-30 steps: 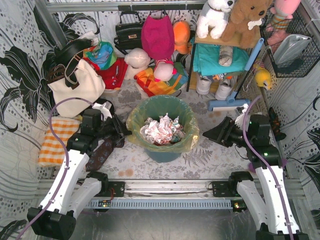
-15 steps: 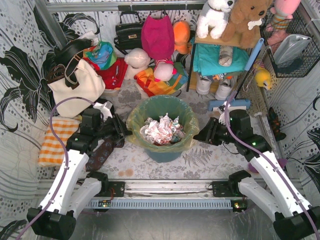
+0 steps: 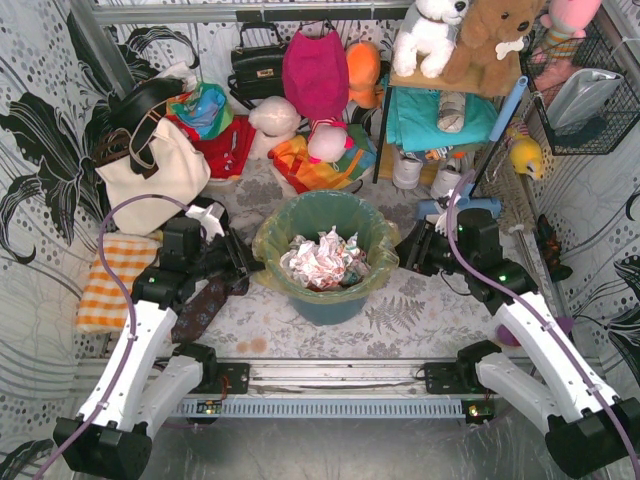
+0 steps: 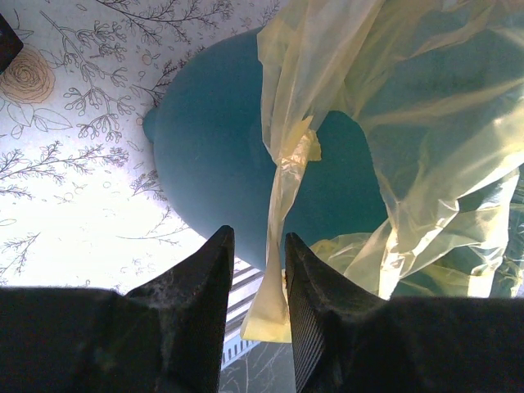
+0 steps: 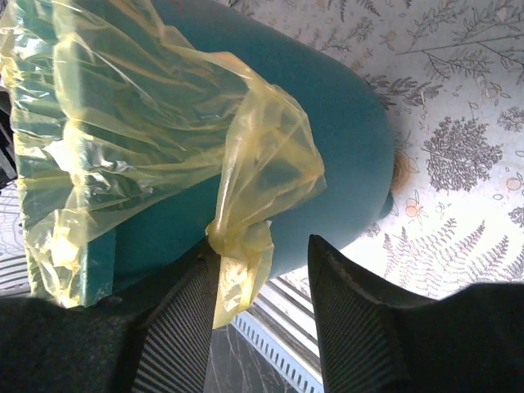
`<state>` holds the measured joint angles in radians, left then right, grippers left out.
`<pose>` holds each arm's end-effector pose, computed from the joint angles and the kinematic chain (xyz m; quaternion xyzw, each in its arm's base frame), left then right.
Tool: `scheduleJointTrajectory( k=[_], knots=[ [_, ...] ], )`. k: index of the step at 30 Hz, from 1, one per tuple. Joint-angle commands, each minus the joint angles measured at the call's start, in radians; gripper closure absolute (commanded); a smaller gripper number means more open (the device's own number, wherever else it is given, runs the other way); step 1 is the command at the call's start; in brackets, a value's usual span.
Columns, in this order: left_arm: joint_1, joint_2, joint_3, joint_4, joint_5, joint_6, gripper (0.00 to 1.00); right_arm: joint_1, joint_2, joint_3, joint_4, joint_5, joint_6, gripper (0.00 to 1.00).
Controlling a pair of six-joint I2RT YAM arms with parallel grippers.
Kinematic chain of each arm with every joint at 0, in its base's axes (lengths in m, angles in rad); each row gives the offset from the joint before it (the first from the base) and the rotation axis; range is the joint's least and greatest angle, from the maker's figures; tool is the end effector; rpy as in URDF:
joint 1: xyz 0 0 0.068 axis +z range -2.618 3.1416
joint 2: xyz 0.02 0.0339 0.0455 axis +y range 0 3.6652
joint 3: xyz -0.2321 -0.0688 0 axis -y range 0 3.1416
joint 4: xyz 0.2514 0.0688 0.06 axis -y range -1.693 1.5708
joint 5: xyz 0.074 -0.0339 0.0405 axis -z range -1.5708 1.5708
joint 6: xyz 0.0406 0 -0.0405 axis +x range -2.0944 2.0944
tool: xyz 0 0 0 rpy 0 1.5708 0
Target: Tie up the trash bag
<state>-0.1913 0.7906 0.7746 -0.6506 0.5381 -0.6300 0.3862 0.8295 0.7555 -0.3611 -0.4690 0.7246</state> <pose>0.1871 -0.0574 0.2671 -0.0754 0.8717 -0.3874 0.2907 0.1954 0.0993 0.2795 0.0149 0.8293 0.4423 0.3412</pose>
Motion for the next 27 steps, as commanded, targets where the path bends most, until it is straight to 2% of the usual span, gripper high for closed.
scheduleJointTrajectory(
  k=[1,5,12,21,24,27],
  knots=[
    [-0.006,-0.011,0.027,0.014,-0.002,0.016,0.6,0.006,-0.009,0.033,0.071,-0.035,0.028,0.49],
    [-0.007,-0.009,0.031,0.013,-0.002,0.019,0.6,0.006,-0.03,0.035,0.047,-0.012,0.03,0.39],
    [-0.006,0.006,0.035,0.014,0.003,0.023,0.6,0.006,-0.056,0.011,0.04,0.021,0.051,0.55],
    [-0.006,0.015,0.04,0.019,0.006,0.024,0.6,0.006,-0.04,-0.044,0.063,-0.052,0.071,0.46],
    [-0.006,0.011,0.04,0.019,0.006,0.02,0.61,0.006,-0.051,-0.057,0.043,-0.057,0.074,0.47],
    [-0.006,0.007,0.04,0.019,0.007,0.018,0.65,0.006,-0.078,-0.071,0.033,-0.053,0.085,0.54]
  ],
)
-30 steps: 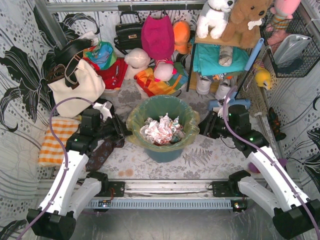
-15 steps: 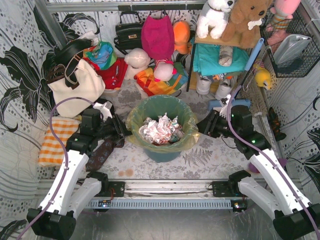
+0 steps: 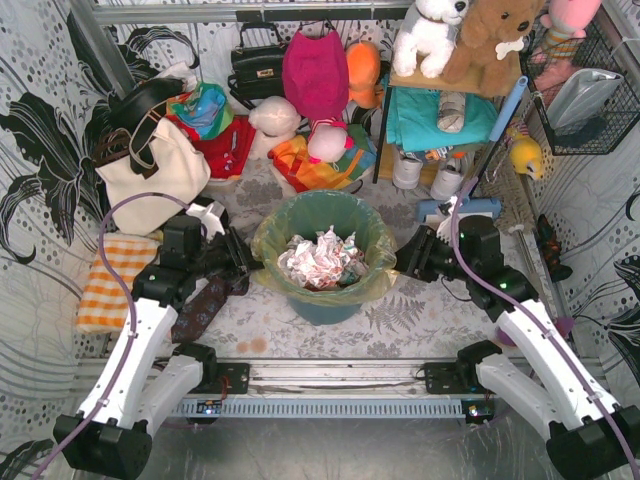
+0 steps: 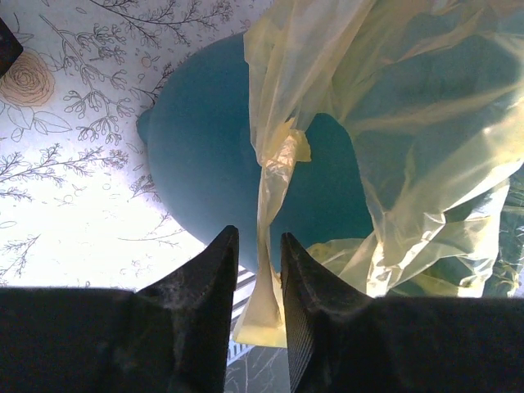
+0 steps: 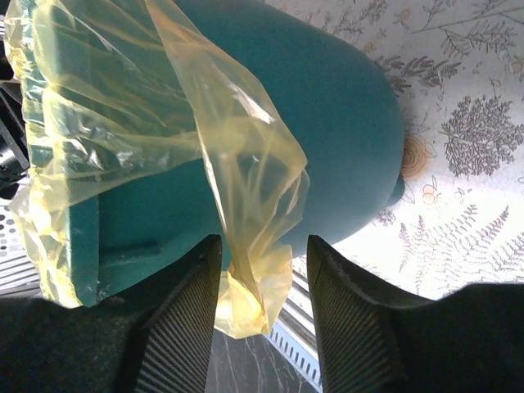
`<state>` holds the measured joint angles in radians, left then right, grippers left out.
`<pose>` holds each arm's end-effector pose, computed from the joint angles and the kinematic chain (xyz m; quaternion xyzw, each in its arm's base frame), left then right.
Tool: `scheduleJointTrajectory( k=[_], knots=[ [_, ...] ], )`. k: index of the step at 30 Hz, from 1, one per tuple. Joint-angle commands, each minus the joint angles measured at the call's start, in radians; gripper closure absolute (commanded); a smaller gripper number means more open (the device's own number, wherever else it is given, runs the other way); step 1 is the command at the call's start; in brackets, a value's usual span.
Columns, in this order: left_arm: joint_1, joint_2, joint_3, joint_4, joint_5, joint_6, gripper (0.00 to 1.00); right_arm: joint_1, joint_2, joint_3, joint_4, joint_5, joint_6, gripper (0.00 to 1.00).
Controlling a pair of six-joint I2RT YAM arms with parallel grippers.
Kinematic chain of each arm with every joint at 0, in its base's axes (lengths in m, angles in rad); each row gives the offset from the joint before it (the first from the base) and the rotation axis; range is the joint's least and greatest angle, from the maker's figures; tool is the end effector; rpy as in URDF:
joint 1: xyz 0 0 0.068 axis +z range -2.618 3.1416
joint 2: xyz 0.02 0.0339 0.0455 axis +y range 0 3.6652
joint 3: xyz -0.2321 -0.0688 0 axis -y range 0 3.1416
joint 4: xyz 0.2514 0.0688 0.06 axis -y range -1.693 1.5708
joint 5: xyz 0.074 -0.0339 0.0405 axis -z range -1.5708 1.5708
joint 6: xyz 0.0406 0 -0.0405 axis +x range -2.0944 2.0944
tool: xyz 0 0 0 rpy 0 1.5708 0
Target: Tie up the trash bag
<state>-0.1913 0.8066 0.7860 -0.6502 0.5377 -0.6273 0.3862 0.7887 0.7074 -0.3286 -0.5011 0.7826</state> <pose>0.1897 -0.0579 0.2682 -0.0749 0.8725 -0.3863 0.2895 0.1894 0.0981 0.2739 0.0262 0.8210 0.4660 0.3287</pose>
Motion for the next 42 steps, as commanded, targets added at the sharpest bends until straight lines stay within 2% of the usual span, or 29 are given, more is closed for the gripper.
scheduleJointTrajectory(
  k=[1,4,7,12,21,25,32,37,42],
  knots=[
    [-0.006,-0.01,0.029,0.018,0.008,0.014,0.66,0.006,-0.044,-0.027,-0.002,-0.023,0.029,0.58],
    [-0.006,-0.016,0.031,0.016,0.01,0.007,0.74,0.006,-0.059,-0.021,-0.023,-0.024,0.034,0.75],
    [-0.006,-0.04,0.04,0.022,0.01,-0.021,0.87,0.007,-0.076,0.023,-0.064,-0.018,0.032,0.99],
    [-0.006,-0.066,0.105,0.01,0.001,-0.055,1.0,0.006,-0.078,0.152,-0.141,0.012,0.011,1.0],
    [-0.006,-0.047,0.3,-0.049,-0.006,-0.055,1.0,0.006,-0.028,0.325,-0.139,-0.009,0.007,1.0],
    [-0.005,-0.025,0.355,-0.058,0.041,-0.046,1.0,0.006,-0.014,0.358,-0.113,-0.02,0.018,1.0],
    [-0.005,-0.033,0.341,-0.024,0.117,-0.069,1.0,0.007,0.01,0.401,-0.108,-0.048,0.016,1.0],
    [-0.007,-0.045,0.259,-0.045,0.085,-0.072,1.0,0.008,-0.021,0.313,-0.099,-0.064,0.03,1.0],
    [-0.008,-0.054,0.216,-0.012,0.134,-0.105,1.0,0.016,-0.043,0.276,-0.027,-0.096,0.083,1.0]
  ],
)
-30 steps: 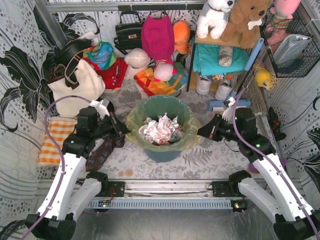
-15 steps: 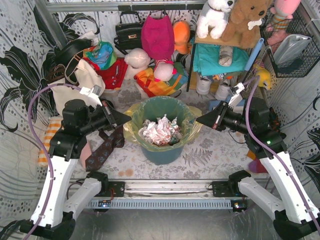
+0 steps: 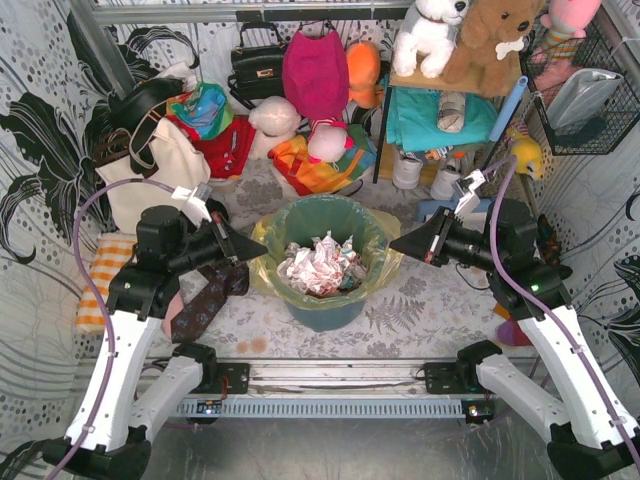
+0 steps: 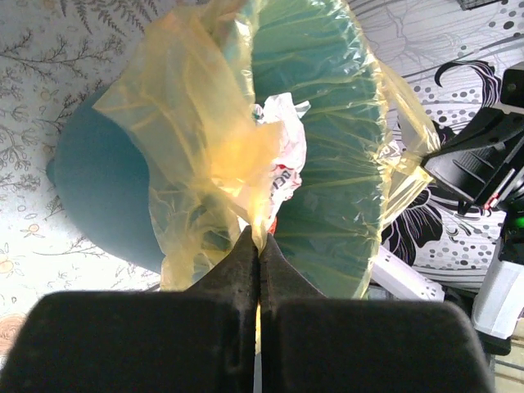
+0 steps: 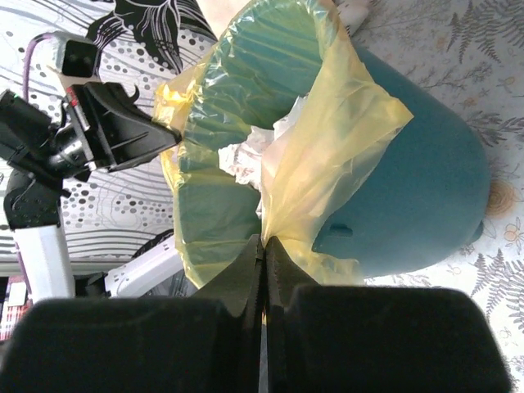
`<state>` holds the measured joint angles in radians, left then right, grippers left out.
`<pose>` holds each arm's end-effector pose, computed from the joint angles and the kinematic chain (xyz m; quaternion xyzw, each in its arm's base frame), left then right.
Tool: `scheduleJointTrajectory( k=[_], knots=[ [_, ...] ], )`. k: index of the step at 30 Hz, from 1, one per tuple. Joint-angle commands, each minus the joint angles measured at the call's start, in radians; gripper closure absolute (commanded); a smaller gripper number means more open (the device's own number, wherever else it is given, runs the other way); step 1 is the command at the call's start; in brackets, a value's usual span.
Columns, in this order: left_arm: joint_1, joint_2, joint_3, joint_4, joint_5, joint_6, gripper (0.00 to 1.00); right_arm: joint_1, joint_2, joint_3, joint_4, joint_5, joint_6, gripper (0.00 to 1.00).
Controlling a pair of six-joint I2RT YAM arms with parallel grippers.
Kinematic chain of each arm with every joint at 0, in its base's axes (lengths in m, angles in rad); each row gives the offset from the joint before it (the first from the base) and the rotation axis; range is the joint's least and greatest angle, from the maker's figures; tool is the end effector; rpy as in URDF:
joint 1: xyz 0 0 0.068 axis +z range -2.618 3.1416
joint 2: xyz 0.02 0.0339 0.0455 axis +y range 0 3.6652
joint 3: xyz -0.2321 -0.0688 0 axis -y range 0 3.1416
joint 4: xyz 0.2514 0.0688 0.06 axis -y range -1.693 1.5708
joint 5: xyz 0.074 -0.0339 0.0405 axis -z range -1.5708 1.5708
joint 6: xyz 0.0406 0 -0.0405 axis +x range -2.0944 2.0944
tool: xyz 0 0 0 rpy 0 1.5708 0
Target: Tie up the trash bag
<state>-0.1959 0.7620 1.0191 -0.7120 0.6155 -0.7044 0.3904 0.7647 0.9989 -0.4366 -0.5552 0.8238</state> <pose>0.1683 -0.0573 0.3486 -0.0481 0.8228 -0.4509 0.3425 0.1670 0.0919 0.3691 -0.0089 0.7651 0.5212 0.3781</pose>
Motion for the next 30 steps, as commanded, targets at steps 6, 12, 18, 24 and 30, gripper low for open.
scheduleJointTrajectory(
  k=[6,12,18,24,30],
  knots=[
    [-0.012,0.003,0.015,-0.017,0.123,0.009,1.0,0.102,0.005,-0.026,0.141,-0.064,0.075,1.0],
    [-0.027,0.0,0.017,-0.017,0.185,0.003,1.0,0.333,0.061,-0.021,0.226,0.03,0.101,1.0],
    [-0.032,-0.006,0.023,0.025,0.233,-0.039,1.0,0.457,0.189,0.043,0.353,0.097,0.107,1.0],
    [-0.032,0.0,0.067,0.073,0.246,-0.099,1.0,0.464,0.275,0.079,0.489,0.133,0.133,1.0],
    [-0.032,0.035,0.128,0.199,0.291,-0.195,1.0,0.464,0.298,0.084,0.541,0.17,0.145,1.0]
  ],
)
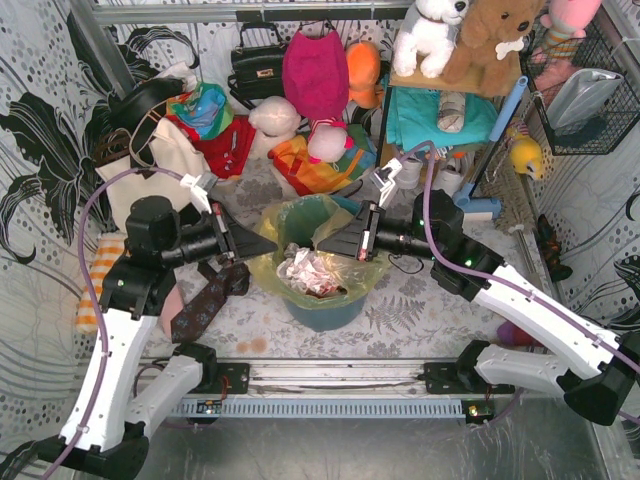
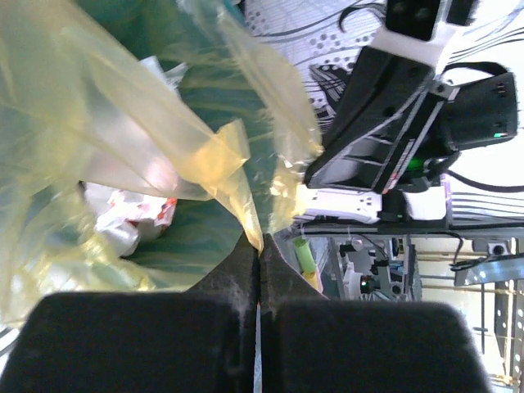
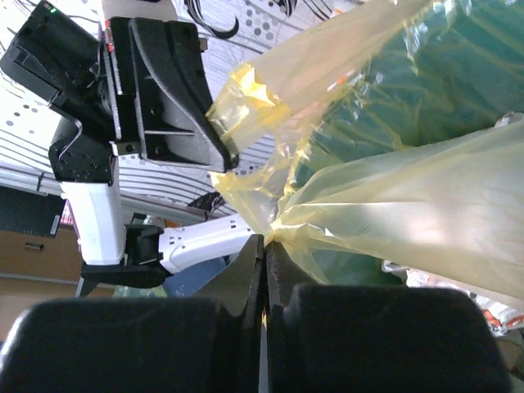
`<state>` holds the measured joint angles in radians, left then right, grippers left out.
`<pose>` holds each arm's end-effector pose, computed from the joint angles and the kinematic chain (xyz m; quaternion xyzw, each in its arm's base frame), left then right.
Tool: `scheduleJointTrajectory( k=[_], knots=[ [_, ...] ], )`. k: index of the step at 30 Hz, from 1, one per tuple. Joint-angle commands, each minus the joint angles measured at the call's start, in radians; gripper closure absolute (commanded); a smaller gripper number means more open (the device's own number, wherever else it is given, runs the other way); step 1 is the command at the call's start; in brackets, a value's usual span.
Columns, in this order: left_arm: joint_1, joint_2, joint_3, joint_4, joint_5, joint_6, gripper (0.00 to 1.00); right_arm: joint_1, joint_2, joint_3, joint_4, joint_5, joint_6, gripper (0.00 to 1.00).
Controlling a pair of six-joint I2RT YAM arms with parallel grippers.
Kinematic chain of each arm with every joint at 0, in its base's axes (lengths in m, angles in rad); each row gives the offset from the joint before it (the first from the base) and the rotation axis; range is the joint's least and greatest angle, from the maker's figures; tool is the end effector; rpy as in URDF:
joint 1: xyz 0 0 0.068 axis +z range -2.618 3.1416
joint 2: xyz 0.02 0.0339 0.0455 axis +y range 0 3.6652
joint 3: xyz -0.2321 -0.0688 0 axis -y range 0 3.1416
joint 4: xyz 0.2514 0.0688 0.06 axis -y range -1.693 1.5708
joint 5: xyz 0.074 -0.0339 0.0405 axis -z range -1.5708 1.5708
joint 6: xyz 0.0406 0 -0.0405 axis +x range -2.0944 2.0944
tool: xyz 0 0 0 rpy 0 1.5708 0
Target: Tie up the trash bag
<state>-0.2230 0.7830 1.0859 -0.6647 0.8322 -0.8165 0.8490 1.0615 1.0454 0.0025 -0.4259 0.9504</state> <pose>0.1614 -0.0674 0.3736 -0.0004 0.7869 -0.5468 0.2860 0.1659 0.2138 0.3706 -0.1130 0.7024 0.6311 0.3090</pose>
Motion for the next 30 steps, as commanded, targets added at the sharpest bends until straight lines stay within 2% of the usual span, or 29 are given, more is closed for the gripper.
scheduleJointTrajectory(
  k=[1,8,15,23,28,30],
  knots=[
    [-0.005,0.017,0.064,0.185,0.082,-0.112,1.0,0.005,0.002,0.038,0.105,0.043,0.019,1.0],
    [-0.005,0.038,0.048,0.429,0.114,-0.278,1.0,0.005,-0.03,0.035,0.074,0.103,0.003,1.0],
    [-0.004,0.104,0.109,0.463,0.113,-0.238,1.0,0.005,-0.046,0.082,0.04,0.157,-0.024,1.0],
    [-0.005,0.209,0.248,0.435,0.091,-0.141,1.0,0.005,-0.028,0.243,-0.062,0.305,-0.124,1.0],
    [-0.004,0.217,0.208,0.735,0.154,-0.292,1.0,0.005,-0.023,0.314,-0.057,0.359,-0.19,1.0],
    [-0.005,0.234,0.232,0.748,0.163,-0.295,1.0,0.005,-0.017,0.361,-0.059,0.36,-0.232,1.0]
  ],
)
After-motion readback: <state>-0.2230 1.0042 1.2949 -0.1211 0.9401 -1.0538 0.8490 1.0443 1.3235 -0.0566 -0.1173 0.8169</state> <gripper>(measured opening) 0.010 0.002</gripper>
